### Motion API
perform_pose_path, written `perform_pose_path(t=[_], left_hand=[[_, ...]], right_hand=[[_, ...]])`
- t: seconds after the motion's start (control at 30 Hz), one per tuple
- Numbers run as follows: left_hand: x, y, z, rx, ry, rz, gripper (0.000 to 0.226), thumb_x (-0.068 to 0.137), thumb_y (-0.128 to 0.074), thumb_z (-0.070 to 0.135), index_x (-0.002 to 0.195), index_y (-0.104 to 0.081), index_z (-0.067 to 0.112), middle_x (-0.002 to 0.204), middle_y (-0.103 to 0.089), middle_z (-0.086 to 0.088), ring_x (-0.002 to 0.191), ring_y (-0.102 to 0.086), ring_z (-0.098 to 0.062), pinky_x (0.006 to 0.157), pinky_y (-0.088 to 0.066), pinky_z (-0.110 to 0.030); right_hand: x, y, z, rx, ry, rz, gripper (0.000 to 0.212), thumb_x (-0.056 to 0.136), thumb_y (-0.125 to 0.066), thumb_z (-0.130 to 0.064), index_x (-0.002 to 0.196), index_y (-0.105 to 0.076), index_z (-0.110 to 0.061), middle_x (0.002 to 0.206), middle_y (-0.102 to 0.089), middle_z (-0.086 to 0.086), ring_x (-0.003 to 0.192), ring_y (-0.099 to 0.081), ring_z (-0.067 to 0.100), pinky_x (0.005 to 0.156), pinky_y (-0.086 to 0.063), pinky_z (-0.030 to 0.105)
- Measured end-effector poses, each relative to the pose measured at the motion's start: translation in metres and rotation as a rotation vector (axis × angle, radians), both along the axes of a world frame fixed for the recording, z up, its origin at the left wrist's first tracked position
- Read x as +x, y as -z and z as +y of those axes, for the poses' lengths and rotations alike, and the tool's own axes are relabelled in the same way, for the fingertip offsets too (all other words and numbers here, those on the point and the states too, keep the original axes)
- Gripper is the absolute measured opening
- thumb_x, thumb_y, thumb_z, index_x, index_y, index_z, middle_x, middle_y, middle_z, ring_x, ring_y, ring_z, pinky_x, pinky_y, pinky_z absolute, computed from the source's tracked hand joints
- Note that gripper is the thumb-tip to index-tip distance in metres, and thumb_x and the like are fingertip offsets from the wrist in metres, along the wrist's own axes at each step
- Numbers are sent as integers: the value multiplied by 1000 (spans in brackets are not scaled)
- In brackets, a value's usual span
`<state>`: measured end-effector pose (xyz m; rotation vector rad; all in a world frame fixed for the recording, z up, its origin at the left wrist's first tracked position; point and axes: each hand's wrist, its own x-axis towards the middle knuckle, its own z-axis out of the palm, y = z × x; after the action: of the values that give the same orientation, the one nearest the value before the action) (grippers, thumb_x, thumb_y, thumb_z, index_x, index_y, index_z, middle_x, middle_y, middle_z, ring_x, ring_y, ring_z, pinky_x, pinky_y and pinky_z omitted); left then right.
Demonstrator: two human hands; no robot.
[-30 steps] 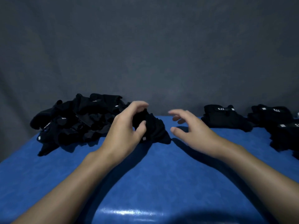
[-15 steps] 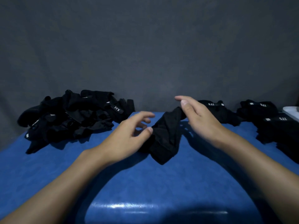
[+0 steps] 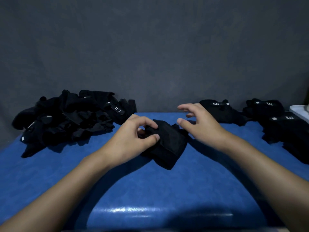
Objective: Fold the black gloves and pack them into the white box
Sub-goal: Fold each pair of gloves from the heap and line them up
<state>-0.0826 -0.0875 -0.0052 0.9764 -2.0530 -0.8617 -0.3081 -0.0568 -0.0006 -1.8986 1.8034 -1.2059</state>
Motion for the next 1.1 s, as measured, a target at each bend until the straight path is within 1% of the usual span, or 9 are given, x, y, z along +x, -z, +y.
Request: perform_pose_path(t=[0.13,0.23,0.33,0.4,0.5,0.73,0.9,1.0,1.1], left_hand=[[-1,6,-5,39,-96,29,11,89,-70,21,97,-68,28,114,-47,2,90,-64,-13,77,-48,-12],[-2,12,-12,72,-116,48,18,88,-72,20,98,-66,34,120,-49,1,108,-64,-16,96,-53,-31],[-4,14,-9,65,-59,9,32,84,-76,9,105,-65,30,122,-48,2,107,-65,-13,99,-53,-36],[-7,14,-9,55,-76,40,35,82,-77,4,108,-66,24,124,-46,1,102,-66,-12,99,-52,-29],[-8,11,-13,2,-223,8,31,83,-76,6,113,-70,14,133,-42,-1,100,-58,-7,87,-42,-4],[1,11,-14,-74,-411,-195,36,94,-62,21,127,-63,7,146,-35,-2,124,-50,-22,104,-38,-25],[8,7,-9,-302,-102,-196,33,95,-60,19,128,-63,18,136,-55,12,128,-47,-1,109,-34,-18],[12,14,-13,-271,22,-360,51,94,-44,46,139,-55,25,146,-50,13,139,-34,4,118,-25,-24],[16,18,-16,-304,22,-606,82,78,-18,69,147,-44,32,156,-35,17,146,-19,4,120,-17,-35]], right_hand=[[1,-1,5,106,-14,103,45,87,-65,-46,128,-56,-31,115,-50,-8,107,-51,9,93,-46,29],[3,0,9,256,-98,158,49,83,-68,-49,128,-55,-32,121,-51,-5,115,-51,9,102,-41,29],[4,3,9,315,-121,226,54,78,-70,-54,127,-55,-36,119,-51,-10,116,-52,9,108,-39,38],[4,3,10,313,-113,232,55,79,-72,-51,128,-54,-36,118,-50,-11,118,-50,11,109,-37,41],[6,2,10,258,-48,311,53,81,-72,-47,129,-52,-36,122,-48,-12,122,-43,12,110,-30,41],[14,-1,15,123,-78,251,41,79,-71,-49,117,-59,-38,111,-53,-13,112,-42,8,102,-32,31],[26,-3,19,209,-311,85,37,67,-82,-50,94,-64,-33,101,-60,-11,98,-55,6,88,-46,26],[32,3,22,244,-325,197,41,60,-77,-58,91,-60,-37,101,-55,-14,106,-47,6,90,-43,27],[29,4,20,236,-305,199,21,75,-78,-37,88,-62,-35,101,-55,-14,105,-47,5,92,-42,25]])
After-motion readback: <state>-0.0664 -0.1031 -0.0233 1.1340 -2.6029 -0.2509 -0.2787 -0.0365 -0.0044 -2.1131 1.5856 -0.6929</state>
